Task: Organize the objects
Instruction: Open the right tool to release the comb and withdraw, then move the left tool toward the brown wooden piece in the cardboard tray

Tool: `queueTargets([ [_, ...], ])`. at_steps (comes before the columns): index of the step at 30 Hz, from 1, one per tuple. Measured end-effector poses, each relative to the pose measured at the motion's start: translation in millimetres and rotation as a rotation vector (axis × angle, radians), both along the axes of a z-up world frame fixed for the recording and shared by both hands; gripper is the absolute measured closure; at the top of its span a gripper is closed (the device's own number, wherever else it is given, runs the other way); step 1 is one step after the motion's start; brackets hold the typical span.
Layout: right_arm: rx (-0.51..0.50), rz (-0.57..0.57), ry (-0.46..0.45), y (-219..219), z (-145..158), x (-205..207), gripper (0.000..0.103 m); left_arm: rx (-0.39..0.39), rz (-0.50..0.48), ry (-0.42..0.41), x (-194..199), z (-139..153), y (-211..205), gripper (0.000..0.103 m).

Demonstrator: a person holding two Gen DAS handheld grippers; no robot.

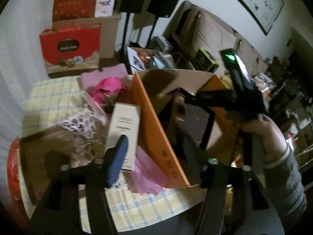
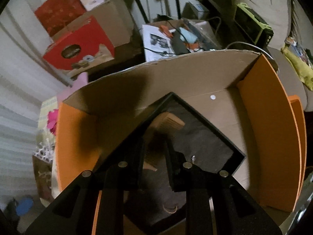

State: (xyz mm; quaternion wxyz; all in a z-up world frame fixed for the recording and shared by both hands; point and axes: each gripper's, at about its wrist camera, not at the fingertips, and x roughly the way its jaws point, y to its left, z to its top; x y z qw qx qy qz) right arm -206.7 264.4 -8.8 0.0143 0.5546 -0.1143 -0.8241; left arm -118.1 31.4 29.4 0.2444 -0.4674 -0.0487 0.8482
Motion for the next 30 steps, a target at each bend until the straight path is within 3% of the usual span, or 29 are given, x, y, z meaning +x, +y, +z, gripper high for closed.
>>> queueTargets([
  [5,0.059,0.066,0.089,-22.3,18.7,19.8,0.071,-0.06,0.054,0.039,1.8,1.5,-13.4,0.035],
  [10,0.092,0.143,0.169,-52.5,42.8,41.4,0.058,-0.107,0.123,0.056,6.2,1.5,-41.5,0.013],
  [15,0.094,0.241,0.229,-87.5,63.8,61.1,0.045,-0.131,0.195,0.046,10.1,-1.5,-76.6,0.006],
  [20,0.071,0.334,0.24,-125.0,66.6,77.7,0.038,-0.149,0.266,-0.003,13.6,-13.4,-113.2,0.006],
  [30,0.025,0.448,0.205,-180.2,49.2,92.2,0.038,-0.223,0.331,-0.053,12.0,-51.2,-156.8,0.006],
])
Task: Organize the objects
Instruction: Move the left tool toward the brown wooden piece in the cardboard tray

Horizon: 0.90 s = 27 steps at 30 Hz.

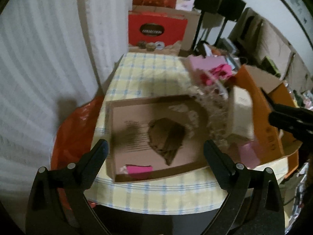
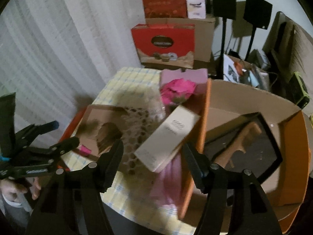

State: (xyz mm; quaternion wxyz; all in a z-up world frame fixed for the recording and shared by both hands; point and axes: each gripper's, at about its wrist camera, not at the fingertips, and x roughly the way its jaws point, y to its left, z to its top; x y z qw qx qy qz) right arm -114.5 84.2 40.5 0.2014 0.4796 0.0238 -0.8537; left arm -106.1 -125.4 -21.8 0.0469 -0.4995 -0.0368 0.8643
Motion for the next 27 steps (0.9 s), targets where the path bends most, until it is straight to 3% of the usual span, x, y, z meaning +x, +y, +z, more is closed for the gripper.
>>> queueTargets([
  [12,-0.048,0.028,-0.017,-22.5,-8.6,8.4,0.037,-0.092,-0.087,-0.089,-32.7,-51.6,27.4,0.006],
  [20,-0.062,0.019,-0.029,-16.5,-11.3,7.8,0.038,-0.141,-0.096,-0.122,-44.3,-71.0,36.7,0.007],
  [26,-0.063,0.026,-0.041,-20.2,-15.1,4.0,0.038,-0.12,-0.103,-0.123,-44.0,-76.1,36.7,0.021],
  [27,-0.064,0.027,-0.043,-20.9,-15.9,3.4,0.038,-0.095,-0.11,-0.124,-43.0,-74.9,36.1,0.029],
])
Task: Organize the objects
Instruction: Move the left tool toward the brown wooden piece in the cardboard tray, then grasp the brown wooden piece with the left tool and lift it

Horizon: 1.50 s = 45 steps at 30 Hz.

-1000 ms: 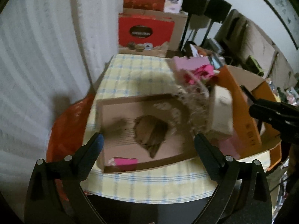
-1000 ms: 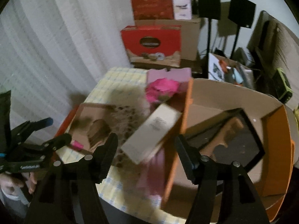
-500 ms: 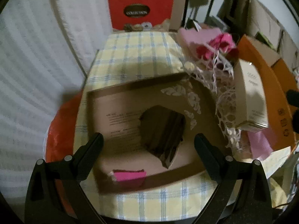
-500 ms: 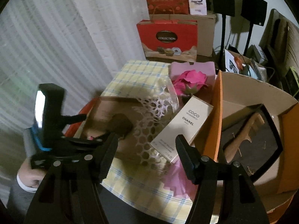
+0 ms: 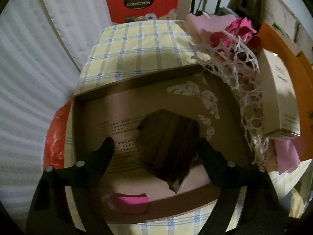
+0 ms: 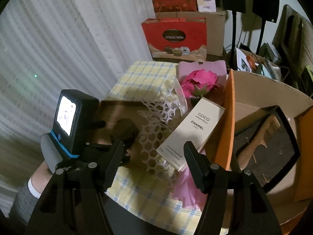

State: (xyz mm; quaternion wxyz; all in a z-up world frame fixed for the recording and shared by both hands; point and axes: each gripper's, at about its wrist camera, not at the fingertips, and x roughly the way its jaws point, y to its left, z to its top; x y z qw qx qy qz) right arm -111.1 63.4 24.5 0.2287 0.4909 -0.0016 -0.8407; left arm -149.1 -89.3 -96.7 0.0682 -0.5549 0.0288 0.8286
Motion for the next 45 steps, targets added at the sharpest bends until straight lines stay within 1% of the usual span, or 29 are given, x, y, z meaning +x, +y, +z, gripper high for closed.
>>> queueTargets([
  [1,-0.002,0.001,-0.003,-0.9,-1.3,-0.6,0.038,0.016,-0.004,0.001,0.7,0.8,-0.5,0.04],
  [2,-0.003,0.001,-0.007,-2.2,-2.7,-1.1,0.038,0.017,-0.007,0.005,1.2,2.3,-0.4,0.044],
  [3,-0.005,0.003,-0.013,-3.8,-4.4,-1.8,0.038,0.009,-0.009,0.007,1.9,3.6,-0.6,0.044],
  [8,-0.026,0.018,-0.043,-12.9,-12.4,-5.6,0.038,0.063,-0.006,0.01,0.7,2.8,-7.9,0.044],
  [12,-0.07,0.021,-0.086,-18.9,-19.2,-11.8,0.039,0.187,0.031,-0.008,2.2,4.7,-24.6,0.044],
  [13,-0.081,0.02,-0.095,-20.0,-20.8,-12.9,0.04,0.2,0.034,-0.009,2.4,4.5,-27.9,0.044],
  [15,-0.113,0.017,-0.121,-22.0,-24.2,-16.1,0.044,0.231,0.042,-0.01,4.6,4.9,-33.7,0.044],
  [17,-0.144,0.021,-0.149,-26.5,-28.0,-19.4,0.053,0.268,0.051,-0.012,7.1,4.4,-38.8,0.044],
  [18,-0.149,0.02,-0.158,-29.6,-29.5,-20.8,0.056,0.288,0.058,-0.015,8.1,4.0,-41.6,0.044],
  [20,-0.158,0.03,-0.183,-37.6,-33.9,-24.1,0.067,0.312,0.067,-0.02,8.7,3.6,-43.9,0.044],
  [22,-0.169,0.033,-0.215,-45.4,-40.9,-27.6,0.072,0.346,0.078,-0.028,9.8,3.1,-47.7,0.044],
  [25,-0.15,-0.003,-0.235,-53.8,-51.6,-34.7,0.075,0.381,0.079,-0.035,12.6,3.5,-50.0,0.045],
  [28,-0.131,-0.029,-0.234,-59.5,-60.3,-41.8,0.08,0.406,0.082,-0.036,15.1,2.8,-54.2,0.045],
  [31,-0.123,-0.018,-0.267,-68.4,-70.6,-45.5,0.08,0.413,0.078,-0.032,16.8,2.7,-53.9,0.045],
  [34,-0.111,-0.013,-0.302,-75.0,-82.1,-47.0,0.079,0.394,0.067,-0.025,18.1,2.5,-50.9,0.045],
  [36,-0.112,-0.021,-0.319,-76.4,-87.1,-49.2,0.078,0.395,0.064,-0.025,20.7,2.7,-49.6,0.045],
  [41,-0.165,-0.043,-0.391,-75.8,-102.6,-54.0,0.076,0.399,0.06,-0.023,23.7,2.9,-47.4,0.045],
  [43,-0.174,-0.045,-0.4,-76.6,-105.2,-53.6,0.076,0.398,0.06,-0.019,24.9,2.8,-47.4,0.045],
  [45,-0.188,-0.053,-0.41,-75.0,-107.8,-54.1,0.078,0.4,0.063,-0.014,26.1,2.7,-48.2,0.045],
])
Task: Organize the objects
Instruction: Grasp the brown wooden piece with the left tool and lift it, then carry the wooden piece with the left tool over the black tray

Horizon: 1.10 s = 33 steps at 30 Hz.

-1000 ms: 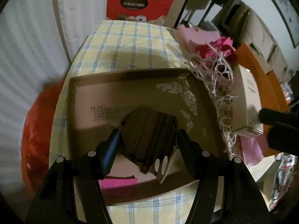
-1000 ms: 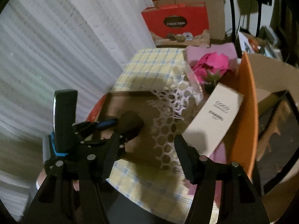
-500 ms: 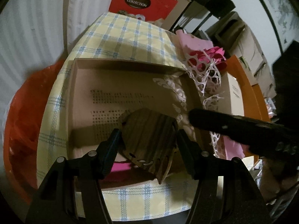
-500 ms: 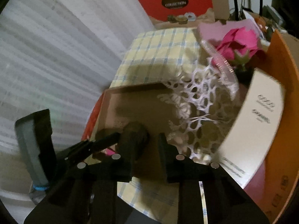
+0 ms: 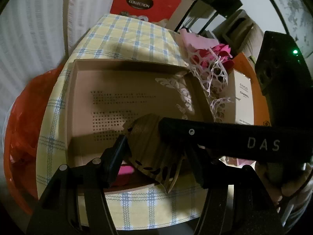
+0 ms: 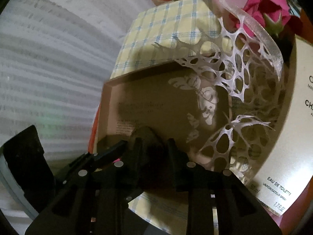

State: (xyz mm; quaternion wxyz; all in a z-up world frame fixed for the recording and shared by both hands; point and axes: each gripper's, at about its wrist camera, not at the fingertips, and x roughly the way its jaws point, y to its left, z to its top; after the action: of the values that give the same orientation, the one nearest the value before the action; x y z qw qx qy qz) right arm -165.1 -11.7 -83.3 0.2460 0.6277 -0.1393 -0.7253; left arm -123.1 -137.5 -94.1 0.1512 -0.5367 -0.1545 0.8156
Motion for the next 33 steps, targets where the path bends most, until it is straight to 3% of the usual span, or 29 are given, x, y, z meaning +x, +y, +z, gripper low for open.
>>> queueTargets([
  [5,-0.03,-0.02,0.01,4.2,3.9,0.3,0.088,0.03,0.009,0.007,3.1,4.2,-2.0,0.045],
  [11,-0.057,-0.02,0.037,10.6,22.0,2.0,0.089,0.045,0.007,0.035,4.9,22.0,3.0,0.045],
  [18,-0.088,-0.031,0.112,28.2,65.7,7.4,0.09,0.087,-0.007,0.1,7.1,60.1,17.8,0.045],
  [27,-0.097,-0.081,0.215,78.3,119.0,23.0,0.09,0.11,-0.083,0.174,5.1,107.8,74.9,0.045],
  [33,-0.092,-0.163,0.254,137.0,138.5,34.2,0.09,0.128,-0.145,0.175,-2.2,124.3,128.8,0.045],
])
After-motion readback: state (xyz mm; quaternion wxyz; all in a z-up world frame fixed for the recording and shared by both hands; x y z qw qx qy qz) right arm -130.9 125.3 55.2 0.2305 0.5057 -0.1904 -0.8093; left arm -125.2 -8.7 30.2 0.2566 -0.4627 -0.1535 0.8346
